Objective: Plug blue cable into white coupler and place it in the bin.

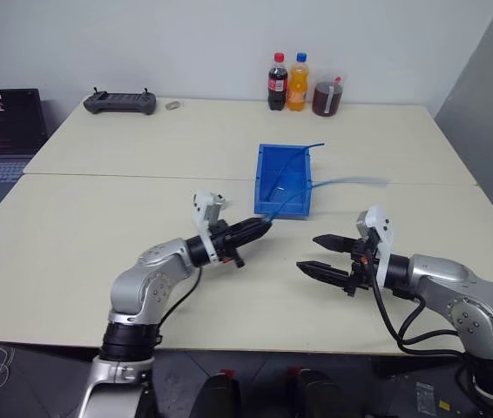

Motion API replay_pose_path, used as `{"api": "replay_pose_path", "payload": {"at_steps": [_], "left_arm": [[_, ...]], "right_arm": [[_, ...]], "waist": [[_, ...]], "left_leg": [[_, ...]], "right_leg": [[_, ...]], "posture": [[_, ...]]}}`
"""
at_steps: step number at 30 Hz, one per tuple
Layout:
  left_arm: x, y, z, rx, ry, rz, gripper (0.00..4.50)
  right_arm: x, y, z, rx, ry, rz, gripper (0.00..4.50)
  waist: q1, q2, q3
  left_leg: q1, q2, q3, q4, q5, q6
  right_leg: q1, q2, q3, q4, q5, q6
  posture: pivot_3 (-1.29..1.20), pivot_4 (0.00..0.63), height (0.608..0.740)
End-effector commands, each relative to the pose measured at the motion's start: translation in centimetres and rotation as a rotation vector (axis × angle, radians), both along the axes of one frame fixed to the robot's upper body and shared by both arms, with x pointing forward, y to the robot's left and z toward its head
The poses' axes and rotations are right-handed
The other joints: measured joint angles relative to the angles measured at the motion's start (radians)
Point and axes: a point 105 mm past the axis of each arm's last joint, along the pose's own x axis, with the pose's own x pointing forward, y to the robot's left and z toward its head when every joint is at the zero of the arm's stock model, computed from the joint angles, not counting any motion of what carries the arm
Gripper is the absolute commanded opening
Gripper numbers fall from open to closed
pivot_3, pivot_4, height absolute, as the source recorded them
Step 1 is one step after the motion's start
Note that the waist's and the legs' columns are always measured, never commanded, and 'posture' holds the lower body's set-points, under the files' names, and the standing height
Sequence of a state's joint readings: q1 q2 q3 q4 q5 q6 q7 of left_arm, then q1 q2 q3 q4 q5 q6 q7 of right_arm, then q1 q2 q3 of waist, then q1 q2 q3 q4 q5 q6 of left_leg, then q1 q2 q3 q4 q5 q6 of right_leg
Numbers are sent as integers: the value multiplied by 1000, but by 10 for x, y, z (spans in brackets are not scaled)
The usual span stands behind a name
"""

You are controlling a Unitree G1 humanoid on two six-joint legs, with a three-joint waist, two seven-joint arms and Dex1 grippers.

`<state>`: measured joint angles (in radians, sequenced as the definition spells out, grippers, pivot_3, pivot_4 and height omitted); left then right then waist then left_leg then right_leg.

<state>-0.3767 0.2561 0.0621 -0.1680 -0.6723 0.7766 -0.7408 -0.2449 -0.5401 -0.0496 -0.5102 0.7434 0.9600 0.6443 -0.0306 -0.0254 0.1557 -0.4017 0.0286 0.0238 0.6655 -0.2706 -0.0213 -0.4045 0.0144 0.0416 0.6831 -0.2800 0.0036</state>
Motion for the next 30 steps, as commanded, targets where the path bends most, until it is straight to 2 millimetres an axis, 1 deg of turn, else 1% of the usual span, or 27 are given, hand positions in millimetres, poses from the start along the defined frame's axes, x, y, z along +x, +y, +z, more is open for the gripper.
{"api": "replay_pose_path", "payload": {"at_steps": [1,3,5,7,10,15,17,20,23,27,29,30], "left_arm": [[-25,-10,20,-110,54,-86,268],[-36,-12,25,-137,87,-150,268],[-45,-13,25,-131,109,-204,268],[-48,-14,23,-99,115,-229,268],[-48,-18,26,-100,114,-248,268],[-50,-26,31,-120,106,-275,268],[-53,-29,28,-88,90,-287,268],[-54,-29,27,-96,96,-286,268],[-54,-28,28,-97,95,-283,268],[-52,-26,28,-99,94,-269,268],[-53,-26,29,-94,88,-275,268],[-53,-26,29,-95,87,-276,268]], "right_arm": [[6,-2,21,127,18,-54,4321],[9,-1,28,217,76,-53,4321],[6,2,36,313,157,8,4321],[2,2,40,398,264,88,4321],[-2,5,41,405,337,168,4321],[-3,11,49,421,377,233,4321],[0,13,47,413,383,221,4321],[2,13,46,424,389,210,4321],[1,12,47,427,391,214,4321],[-4,9,43,406,405,229,4321],[-5,10,43,406,407,232,3933],[-4,10,43,406,408,233,3831]], "waist": [[-3,0,0],[-5,0,0],[-2,0,0],[-2,0,0],[2,0,0],[1,0,0],[1,0,0],[1,0,0],[1,0,0],[1,0,0],[1,0,0],[1,0,0]], "left_leg": [[0,0,0,0,0,0],[1,1,0,-1,0,0],[2,0,0,0,0,-1],[2,0,0,0,0,-1],[2,-1,1,0,0,0],[1,-1,2,0,0,0],[1,-1,2,-1,0,0],[1,-1,2,-2,0,0],[1,-1,2,-1,0,0],[1,-1,2,-1,0,0],[1,-1,2,-1,0,0],[1,-1,2,-1,0,0]], "right_leg": [[0,0,0,0,0,0],[0,2,1,2,0,0],[0,2,1,4,0,0],[0,2,1,4,0,0],[0,2,1,3,0,0],[0,2,2,0,0,0],[0,2,2,-1,0,0],[0,2,2,-1,0,0],[0,2,2,-1,0,0],[0,2,2,-1,0,0],[0,2,2,-1,0,0],[0,2,2,-1,0,0]], "posture": [[0,150,740],[0,150,740],[0,150,740],[0,150,740],[0,150,740],[0,150,740],[0,150,740],[0,150,740],[0,150,740],[0,150,740],[0,150,740],[0,150,740]]}}
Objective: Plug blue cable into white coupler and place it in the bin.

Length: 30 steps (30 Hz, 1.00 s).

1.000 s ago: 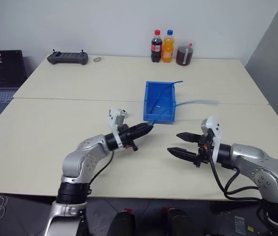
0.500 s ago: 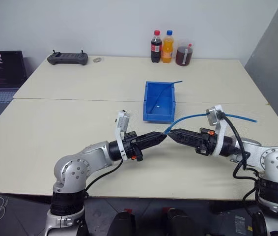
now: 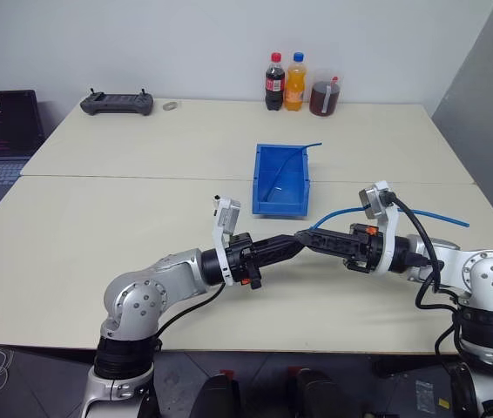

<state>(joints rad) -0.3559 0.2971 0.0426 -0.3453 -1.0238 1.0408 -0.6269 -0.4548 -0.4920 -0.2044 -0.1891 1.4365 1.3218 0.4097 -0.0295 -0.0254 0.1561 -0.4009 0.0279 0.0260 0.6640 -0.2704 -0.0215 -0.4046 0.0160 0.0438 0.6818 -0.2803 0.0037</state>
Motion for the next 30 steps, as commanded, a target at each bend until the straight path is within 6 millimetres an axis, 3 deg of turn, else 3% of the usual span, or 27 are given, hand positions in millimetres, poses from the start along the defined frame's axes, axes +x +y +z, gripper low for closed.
{"api": "replay_pose_path", "payload": {"at_steps": [1,4,11,23,30], "left_arm": [[-6,-1,11,-24,-46,-23,268],[-5,0,10,-11,-53,-26,268],[-7,-1,9,-7,-55,-45,268],[-3,1,10,1,-66,-34,268],[-2,2,8,14,-71,-23,268]], "right_arm": [[-5,2,9,34,-28,38,3659],[-3,0,9,33,-23,32,2832],[-2,-2,8,30,-19,23,2832],[-4,-4,9,26,-21,41,322],[-6,-2,9,18,-25,60,214]], "waist": [[-1,0,0],[-1,0,0],[0,0,0],[0,0,0],[0,0,0]], "left_leg": [[0,0,0,0,0,0],[0,0,0,0,0,0],[0,0,0,0,0,0],[0,0,0,0,0,0],[0,0,0,0,0,0]], "right_leg": [[0,0,0,0,0,0],[0,0,0,0,-2,3],[0,0,0,0,-2,3],[0,0,0,0,-2,4],[0,0,0,0,-2,4]], "posture": [[0,150,740],[0,150,740],[0,150,740],[0,150,740],[0,150,740]]}}
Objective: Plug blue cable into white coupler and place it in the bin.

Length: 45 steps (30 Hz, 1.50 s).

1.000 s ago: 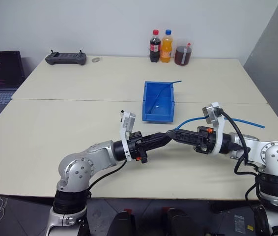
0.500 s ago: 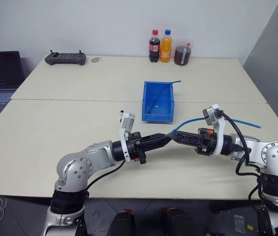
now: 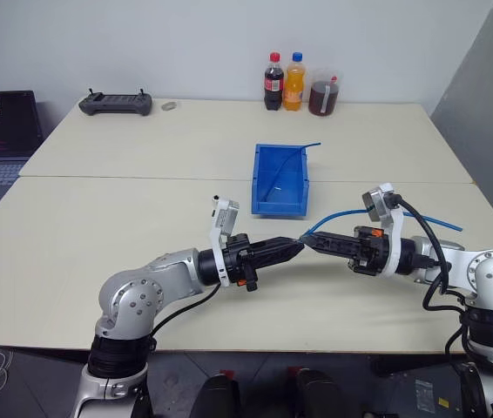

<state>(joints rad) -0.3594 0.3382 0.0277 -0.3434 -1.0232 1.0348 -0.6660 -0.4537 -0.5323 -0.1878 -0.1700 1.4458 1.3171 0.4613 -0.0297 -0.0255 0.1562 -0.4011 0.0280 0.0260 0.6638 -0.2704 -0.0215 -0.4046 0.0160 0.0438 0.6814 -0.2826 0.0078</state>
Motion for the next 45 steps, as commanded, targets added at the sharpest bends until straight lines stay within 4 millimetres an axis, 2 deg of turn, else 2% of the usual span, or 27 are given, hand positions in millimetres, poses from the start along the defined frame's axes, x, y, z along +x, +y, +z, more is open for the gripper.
{"api": "replay_pose_path", "payload": {"at_steps": [1,3,4,6,14,22,25,27,31,33,37,41,45], "left_arm": [[0,-1,9,-8,-60,8,268],[-1,-1,7,4,-73,12,268],[-3,-1,6,2,-73,4,969],[-7,1,8,-17,-65,-15,1167],[-20,7,8,-13,-49,-48,2898],[-18,50,-2,96,-65,125,4434],[-18,62,-9,177,-104,187,4474],[-11,72,-16,273,-166,272,4474],[33,111,-37,549,-348,619,4474],[49,126,-48,659,-442,720,4474],[69,131,-60,685,-493,734,4474],[89,132,-60,653,-494,712,4474],[112,144,-67,670,-471,651,4474]], "right_arm": [[-4,3,8,11,-35,32,211],[-1,4,8,3,-40,21,203],[1,4,8,0,-43,14,203],[3,4,8,-3,-49,4,203],[9,0,5,-25,-56,-27,203],[13,-11,7,-34,-71,-57,203],[14,-13,9,-36,-80,-60,203],[16,-14,11,-40,-93,-66,203],[20,-12,13,-32,-107,-73,203],[21,-9,11,-33,-110,-69,203],[21,-6,9,-40,-116,-61,203],[22,-4,8,-41,-120,-63,203],[22,-4,8,-49,-129,-69,203]], "waist": [[0,0,0],[0,0,0],[0,0,0],[-1,0,0],[-1,0,0],[-2,0,1],[-1,0,2],[-1,0,2],[1,0,3],[1,0,3],[2,0,3],[4,-1,3],[4,-1,3]], "left_leg": [[0,0,0,0,0,0],[0,0,0,0,0,0],[0,0,0,0,0,0],[0,0,0,0,0,0],[0,0,0,-1,0,0],[0,1,0,-1,0,0],[0,0,1,-1,0,0],[0,1,1,-1,0,0],[0,0,1,-1,0,0],[1,1,1,-1,0,0],[-1,1,1,-2,0,0],[-2,1,1,-1,0,1],[-2,0,1,-1,-1,1]], "right_leg": [[0,0,0,0,0,0],[0,0,0,0,0,0],[0,0,0,0,0,0],[0,0,0,0,0,0],[0,0,0,-1,0,0],[-1,0,0,-1,0,0],[-1,0,0,-1,0,0],[-1,-1,0,-1,0,0],[-1,-1,0,-1,0,0],[-1,-1,1,-1,0,0],[-1,-1,0,-2,2,-4],[-2,-2,0,-2,2,-4],[-2,-2,-1,-1,2,-4]], "posture": [[0,150,740],[0,150,740],[0,150,740],[0,150,740],[0,150,740],[0,150,740],[0,150,740],[0,150,740],[0,150,740],[0,150,740],[0,150,740],[0,150,740],[0,150,740]]}}
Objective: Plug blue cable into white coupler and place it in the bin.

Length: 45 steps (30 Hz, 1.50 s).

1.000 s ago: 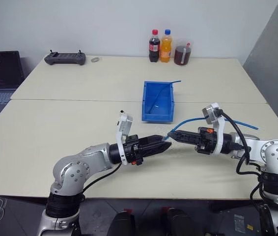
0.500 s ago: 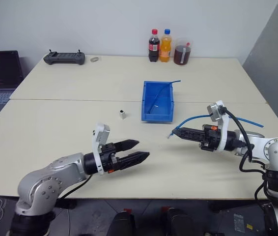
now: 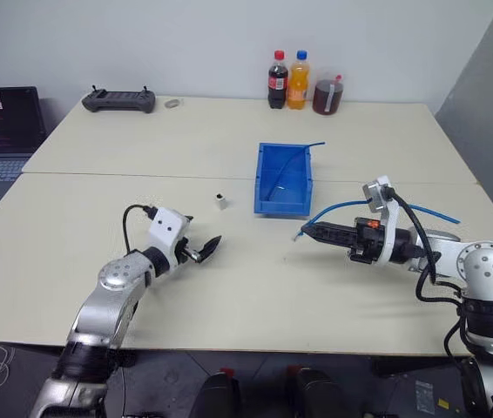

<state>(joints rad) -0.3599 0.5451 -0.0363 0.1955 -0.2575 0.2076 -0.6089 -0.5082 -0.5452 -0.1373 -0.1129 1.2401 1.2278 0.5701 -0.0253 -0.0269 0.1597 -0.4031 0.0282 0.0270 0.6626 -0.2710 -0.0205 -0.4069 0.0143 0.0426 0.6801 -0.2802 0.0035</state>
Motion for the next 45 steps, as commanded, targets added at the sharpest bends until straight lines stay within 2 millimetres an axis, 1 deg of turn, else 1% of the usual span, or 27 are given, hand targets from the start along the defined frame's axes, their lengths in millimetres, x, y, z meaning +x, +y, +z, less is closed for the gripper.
{"api": "replay_pose_path", "payload": {"at_steps": [1,3,5,8,12,15,19,26,27,32,36,43,45], "left_arm": [[18,14,2,34,2,-46,4474],[28,19,0,60,12,-54,4474],[36,21,0,73,16,-65,4474],[46,14,1,52,47,-106,4474],[57,11,4,36,72,-108,4474],[62,5,8,23,93,-127,4474],[69,-1,11,46,90,-105,4474],[73,-12,11,36,87,-110,4474],[74,-13,12,35,84,-106,4124],[77,-11,14,34,82,-74,3109],[80,-6,16,38,80,-33,2184],[84,-2,21,43,68,8,795],[85,-1,22,41,64,10,783]], "right_arm": [[-2,-1,13,14,-63,0,203],[-3,-4,13,11,-66,-11,203],[-4,-6,13,5,-68,-21,203],[-6,-8,12,-2,-69,-30,203],[-7,-9,12,-9,-73,-39,203],[-8,-10,12,-13,-75,-47,203],[-10,-10,11,-14,-76,-54,203],[-9,-10,12,-14,-80,-69,203],[-9,-10,11,-14,-79,-72,203],[-10,-11,10,-12,-74,-79,203],[-11,-10,10,-9,-71,-84,203],[-11,-12,7,-10,-66,-96,203],[-12,-12,7,-10,-67,-97,203]], "waist": [[-1,0,0],[-4,0,0],[-4,0,0],[-3,0,0],[-2,0,0],[-2,-1,0],[-2,-1,0],[-1,-1,0],[-1,-1,0],[-1,-1,0],[-2,-1,0],[-1,-1,0],[-1,-1,0]], "left_leg": [[0,1,0,0,0,0],[0,0,0,0,0,0],[-1,0,0,0,0,0],[-4,0,0,0,0,1],[-7,-1,-1,1,0,1],[-8,-1,-2,1,-1,1],[-12,-1,-2,2,-1,1],[-14,-1,-1,2,-1,1],[-14,-1,-1,2,-1,1],[-14,-1,-1,2,-1,1],[-14,-1,-1,2,-1,1],[-14,-1,-1,2,-1,1],[-14,-1,-1,2,0,1]], "right_leg": [[0,0,0,0,0,0],[0,0,0,0,0,0],[-1,0,0,0,0,0],[-3,0,-1,0,0,0],[-5,0,-2,-1,0,0],[-6,0,-2,0,0,0],[-10,0,-2,0,1,0],[-12,0,-2,1,1,0],[-12,0,-2,1,1,0],[-12,0,-2,1,1,0],[-12,0,-2,2,1,0],[-13,0,-2,2,1,0],[-13,0,-2,2,1,0]], "posture": [[0,150,740],[0,150,740],[0,150,740],[0,150,740],[0,150,740],[0,150,740],[0,150,740],[0,150,740],[0,150,740],[0,150,740],[0,150,740],[0,150,740],[0,150,740]]}}
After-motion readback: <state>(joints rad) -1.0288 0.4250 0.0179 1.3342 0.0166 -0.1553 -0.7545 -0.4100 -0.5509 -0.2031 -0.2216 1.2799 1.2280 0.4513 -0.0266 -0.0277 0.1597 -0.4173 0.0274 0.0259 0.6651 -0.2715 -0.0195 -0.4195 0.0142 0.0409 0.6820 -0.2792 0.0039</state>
